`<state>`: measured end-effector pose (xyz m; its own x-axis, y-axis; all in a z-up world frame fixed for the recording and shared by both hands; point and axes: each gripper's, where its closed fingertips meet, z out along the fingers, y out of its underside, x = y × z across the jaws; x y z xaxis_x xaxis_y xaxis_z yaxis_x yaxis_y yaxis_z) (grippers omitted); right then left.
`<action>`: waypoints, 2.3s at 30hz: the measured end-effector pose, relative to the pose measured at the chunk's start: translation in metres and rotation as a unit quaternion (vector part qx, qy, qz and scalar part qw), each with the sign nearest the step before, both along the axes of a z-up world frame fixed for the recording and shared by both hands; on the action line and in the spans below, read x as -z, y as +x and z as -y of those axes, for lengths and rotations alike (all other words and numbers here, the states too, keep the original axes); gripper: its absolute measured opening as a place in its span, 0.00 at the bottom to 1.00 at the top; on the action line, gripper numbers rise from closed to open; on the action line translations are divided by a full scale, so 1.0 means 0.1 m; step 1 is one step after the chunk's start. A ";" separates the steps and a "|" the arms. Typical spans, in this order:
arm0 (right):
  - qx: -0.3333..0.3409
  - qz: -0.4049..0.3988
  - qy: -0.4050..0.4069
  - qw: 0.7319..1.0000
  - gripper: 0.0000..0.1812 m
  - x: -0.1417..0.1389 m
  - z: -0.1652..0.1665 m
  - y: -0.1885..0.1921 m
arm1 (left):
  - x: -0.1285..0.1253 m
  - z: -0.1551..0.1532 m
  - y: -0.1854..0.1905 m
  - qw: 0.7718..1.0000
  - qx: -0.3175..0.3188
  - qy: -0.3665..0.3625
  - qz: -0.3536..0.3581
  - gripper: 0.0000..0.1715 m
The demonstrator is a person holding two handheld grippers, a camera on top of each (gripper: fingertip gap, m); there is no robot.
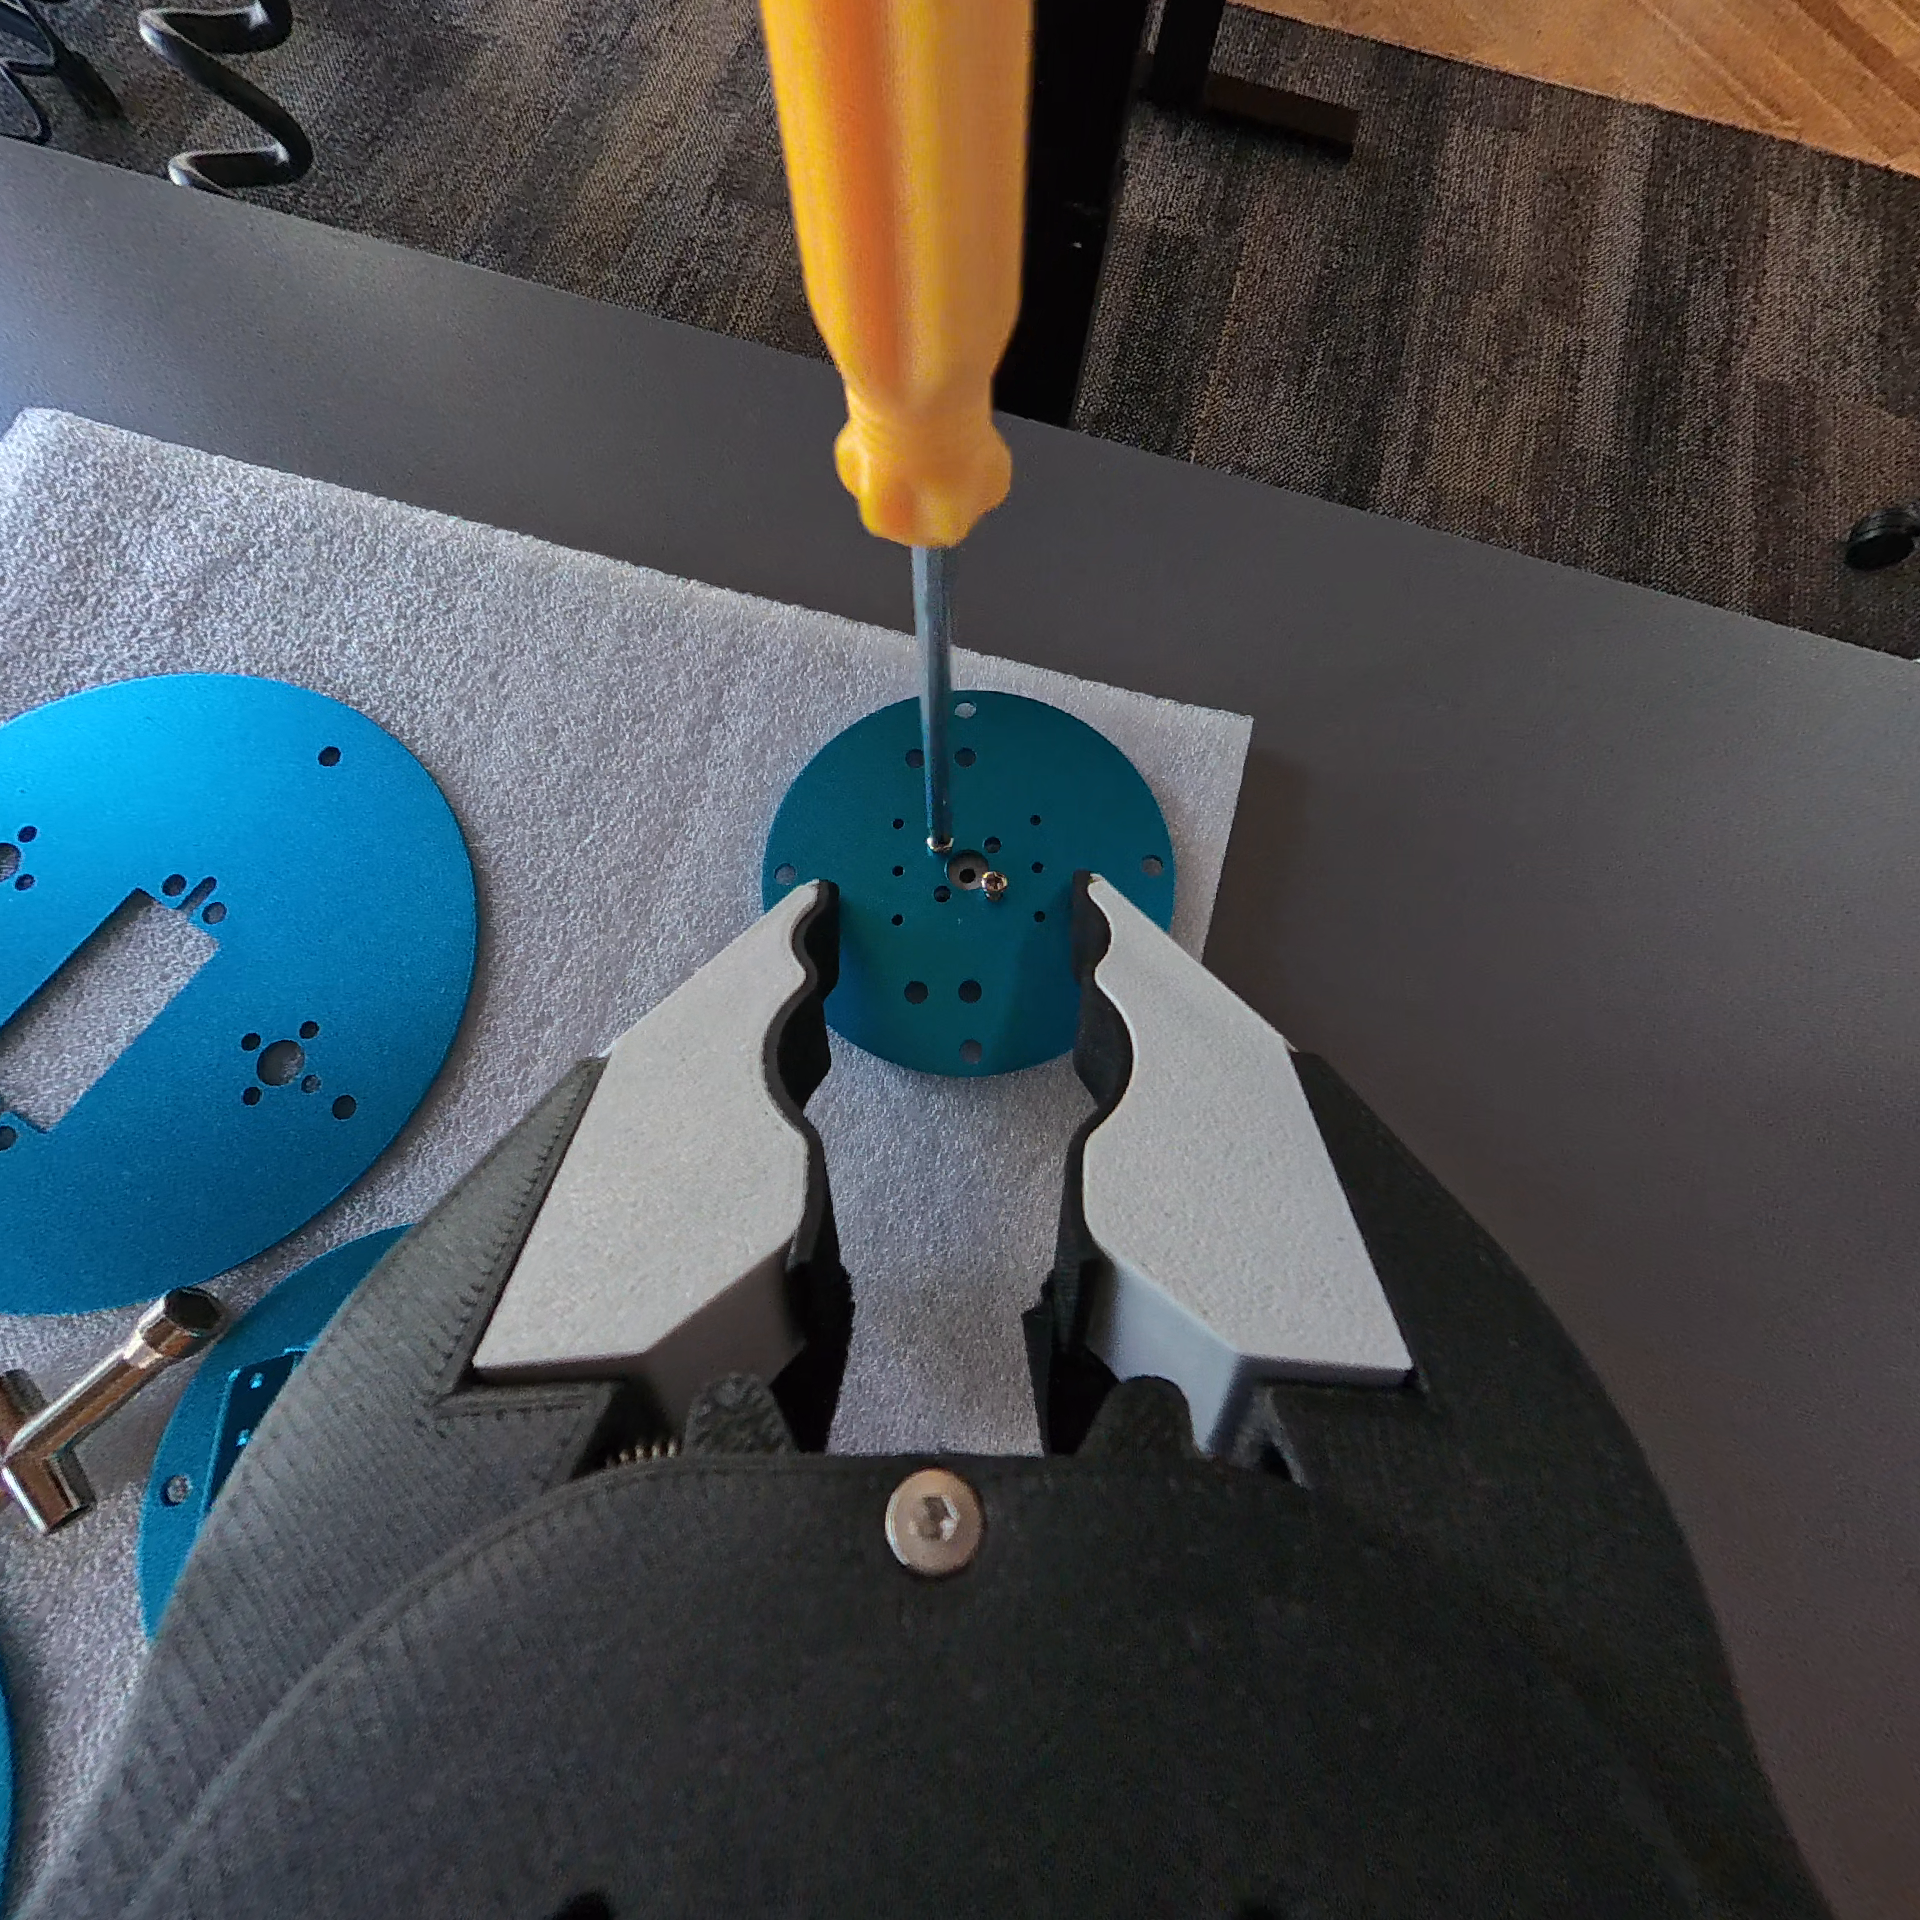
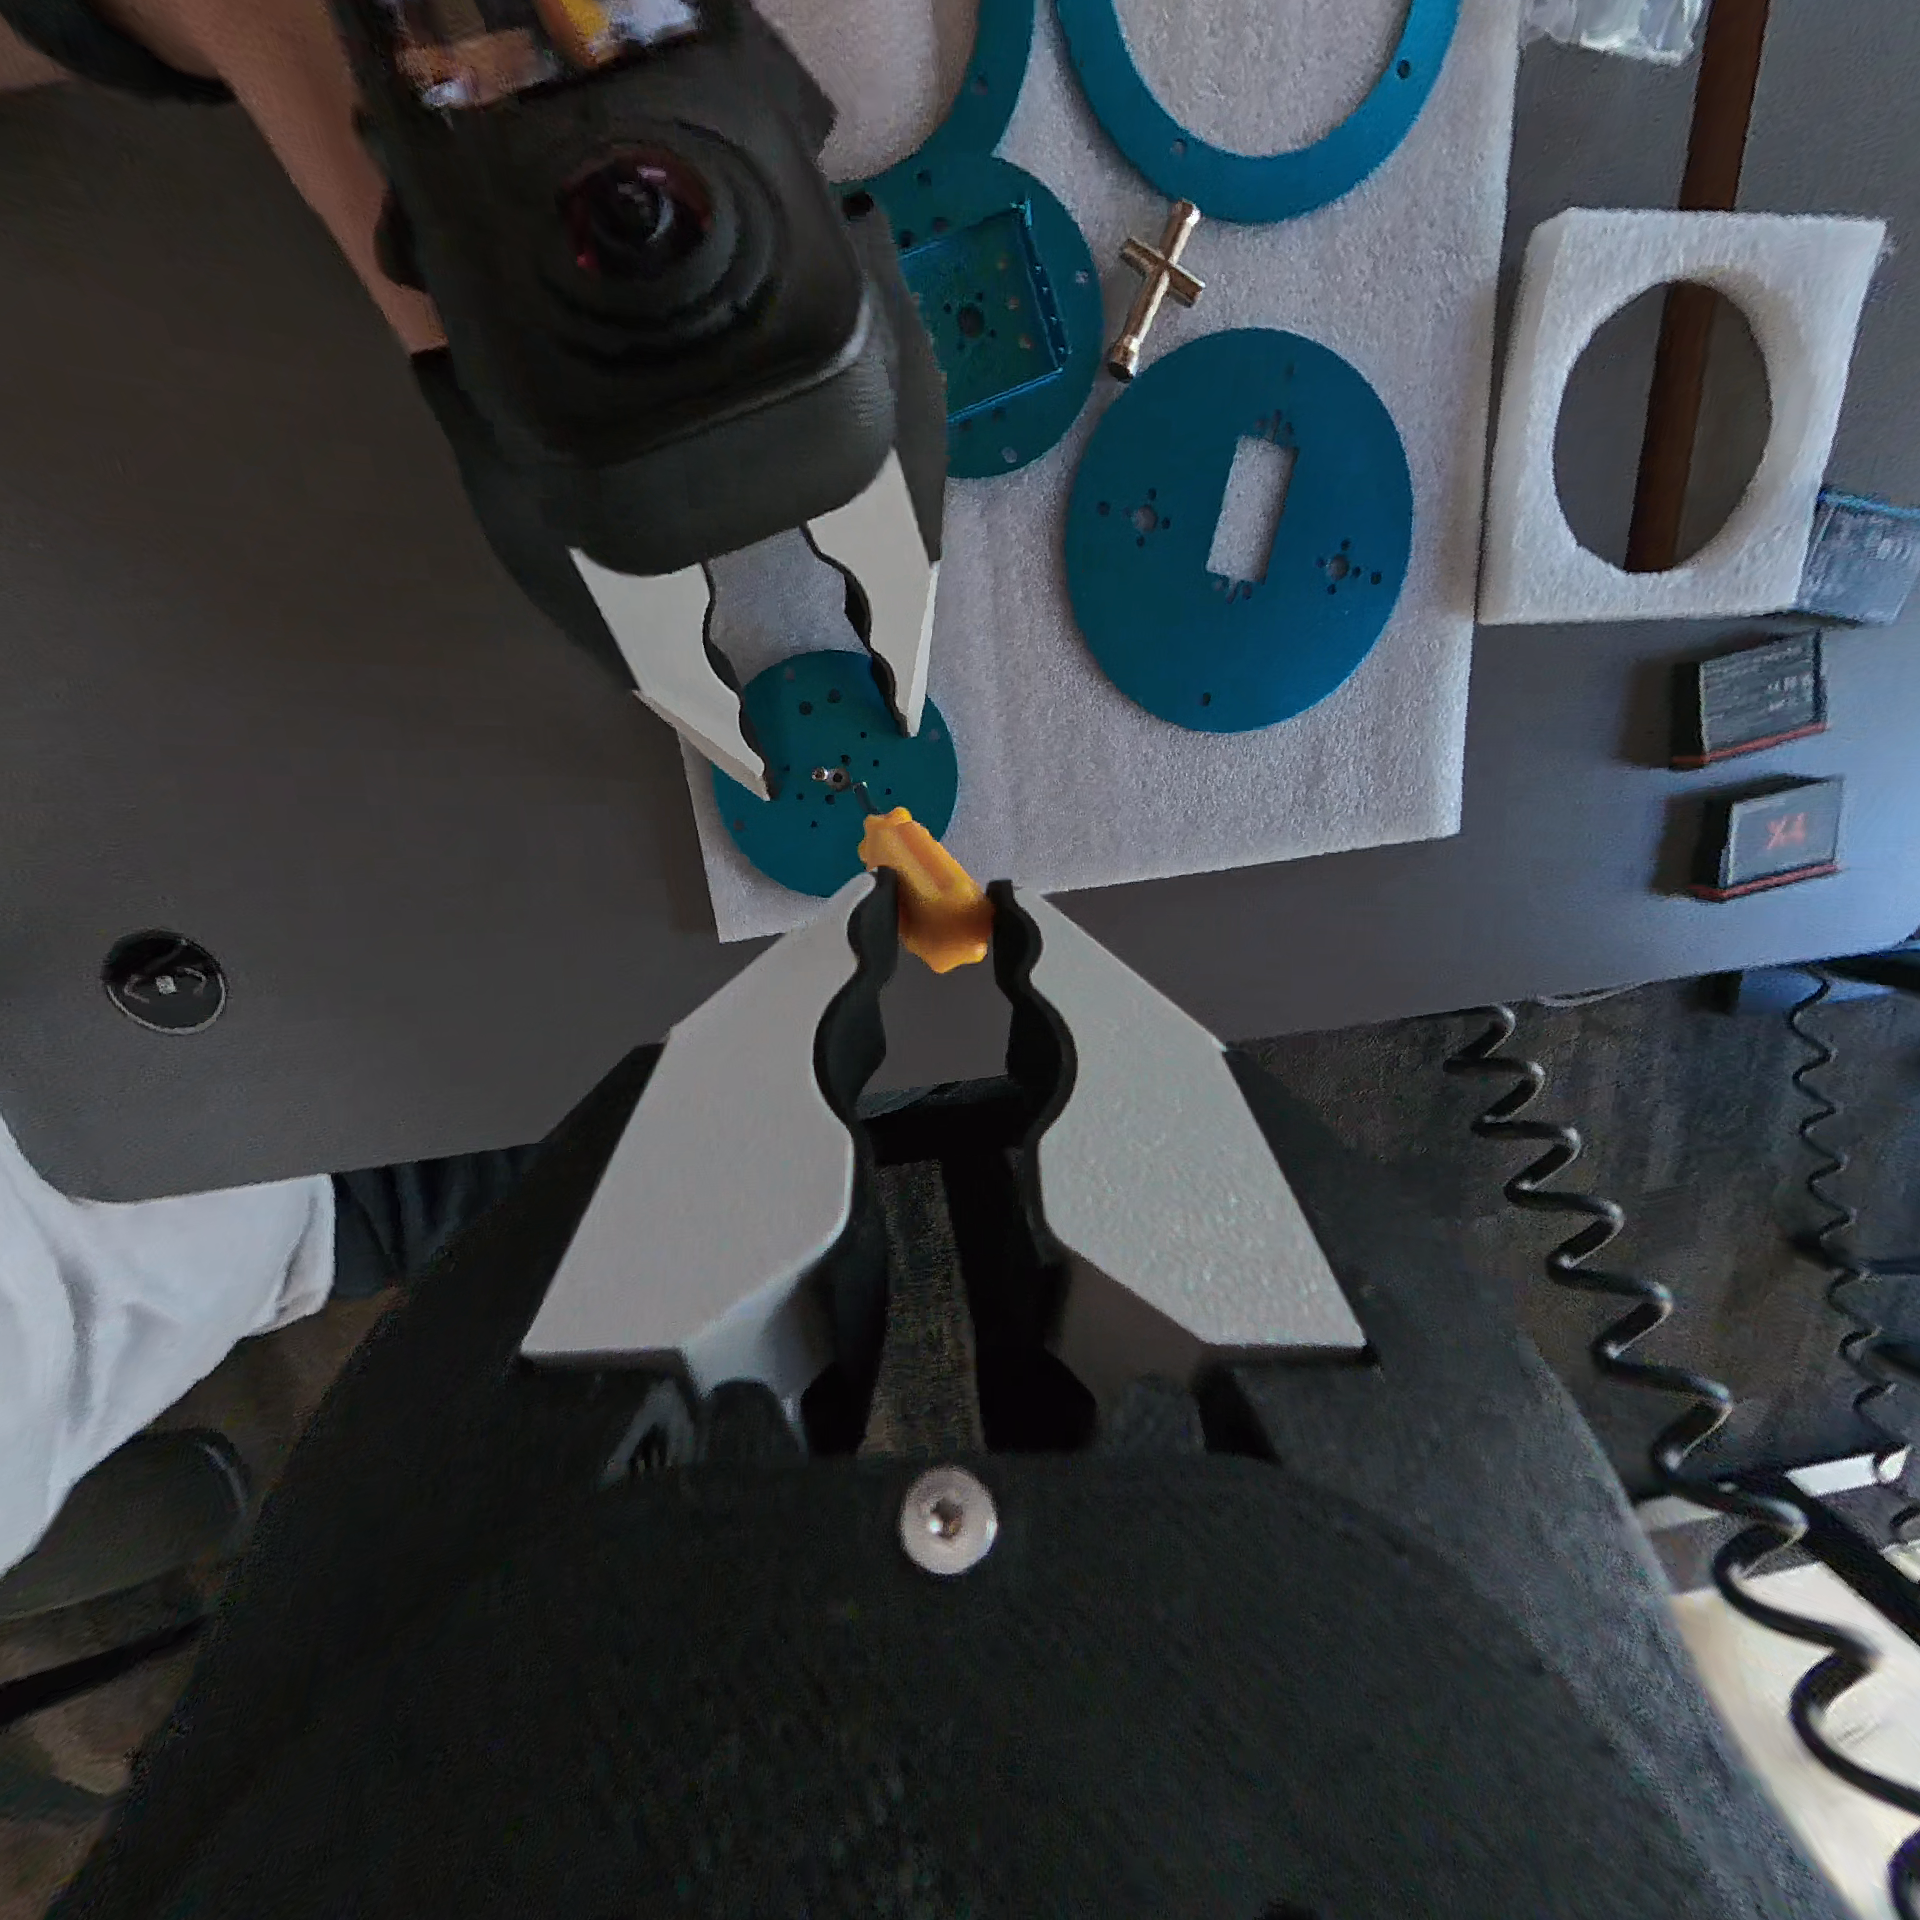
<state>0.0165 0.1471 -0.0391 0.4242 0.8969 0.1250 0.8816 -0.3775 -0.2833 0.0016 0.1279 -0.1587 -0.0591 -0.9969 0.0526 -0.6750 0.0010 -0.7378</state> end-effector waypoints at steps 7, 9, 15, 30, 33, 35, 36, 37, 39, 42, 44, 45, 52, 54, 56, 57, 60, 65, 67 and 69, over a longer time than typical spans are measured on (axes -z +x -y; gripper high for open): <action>0.110 0.022 -0.030 0.993 0.10 0.01 0.00 0.06 | -0.01 0.00 0.00 1.000 -0.001 -0.005 0.003 0.25; 0.106 0.029 -0.030 0.993 0.10 0.00 0.01 0.05 | -0.02 0.01 0.02 1.000 0.002 -0.015 0.009 0.25; 0.095 0.014 -0.012 0.995 0.10 0.00 -0.04 -0.03 | -0.28 0.01 0.20 0.995 -0.005 -0.038 0.093 0.23; -0.056 -0.388 0.061 0.918 0.29 -0.06 -0.03 -0.36 | -0.41 -0.01 0.26 0.991 0.003 0.025 0.130 0.01; -0.055 -0.487 0.057 0.870 0.26 -0.15 0.01 -0.36 | -0.41 -0.02 0.24 0.991 0.003 0.023 0.130 0.01; -0.063 -0.504 0.071 0.859 0.15 -0.14 0.01 -0.32 | -0.41 -0.03 0.23 0.991 0.002 0.022 0.129 0.01; -0.066 -0.506 0.079 0.856 0.09 -0.14 0.01 -0.31 | -0.41 -0.03 0.23 0.991 0.002 0.022 0.129 0.01; -0.069 -0.511 0.082 0.853 0.09 -0.14 0.02 -0.32 | -0.41 -0.02 0.23 0.991 0.004 0.021 0.130 0.02; -0.073 -0.506 0.068 0.857 0.15 -0.09 0.06 -0.34 | -0.41 -0.02 0.24 0.991 0.006 0.022 0.130 0.01; -0.073 -0.490 0.079 0.865 0.10 -0.04 0.05 -0.36 | -0.41 -0.01 0.24 0.991 0.010 0.024 0.129 0.02; -0.070 -0.482 0.094 0.868 0.10 -0.03 0.03 -0.36 | -0.40 0.00 0.24 0.991 0.009 0.021 0.129 0.02; -0.066 -0.477 0.107 0.870 0.10 -0.03 0.02 -0.35 | -0.40 0.00 0.25 0.991 0.007 0.021 0.130 0.02; -0.031 -0.472 0.182 0.862 0.10 -0.03 0.02 -0.31 | -0.40 0.01 0.25 0.992 0.010 0.028 0.124 0.02; -0.034 -0.482 0.174 0.858 0.10 -0.03 0.05 -0.33 | -0.33 0.01 0.19 0.995 0.016 0.033 0.096 0.02; -0.040 -0.482 0.162 0.860 0.10 -0.03 0.07 -0.33 | -0.17 -0.07 0.09 0.998 0.007 0.047 0.051 0.09; -0.043 -0.481 0.157 0.861 0.10 -0.03 0.07 -0.33 | -0.11 -0.11 0.05 0.998 0.000 0.045 0.041 0.12; -0.043 -0.479 0.151 0.864 0.10 -0.02 0.05 -0.30 | -0.06 -0.15 0.03 0.999 -0.014 0.015 0.041 0.08; -0.037 -0.480 0.142 0.865 0.10 -0.02 0.02 -0.27 | 0.00 -0.15 0.06 0.999 -0.012 0.030 0.024 0.09; -0.035 -0.478 0.141 0.866 0.10 -0.02 0.01 -0.26 | 0.00 -0.12 0.05 0.999 -0.009 0.030 0.018 0.07; -0.035 -0.475 0.139 0.868 0.10 -0.02 0.00 -0.26 | 0.01 -0.11 0.04 0.999 -0.007 0.038 0.016 0.05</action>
<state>-0.0093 0.1468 -0.0372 0.4005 0.9156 -0.0363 0.2184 -0.1339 -0.9666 0.0058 0.1390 -0.1593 -0.0459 -0.9986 -0.0253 -0.6520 0.0492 -0.7566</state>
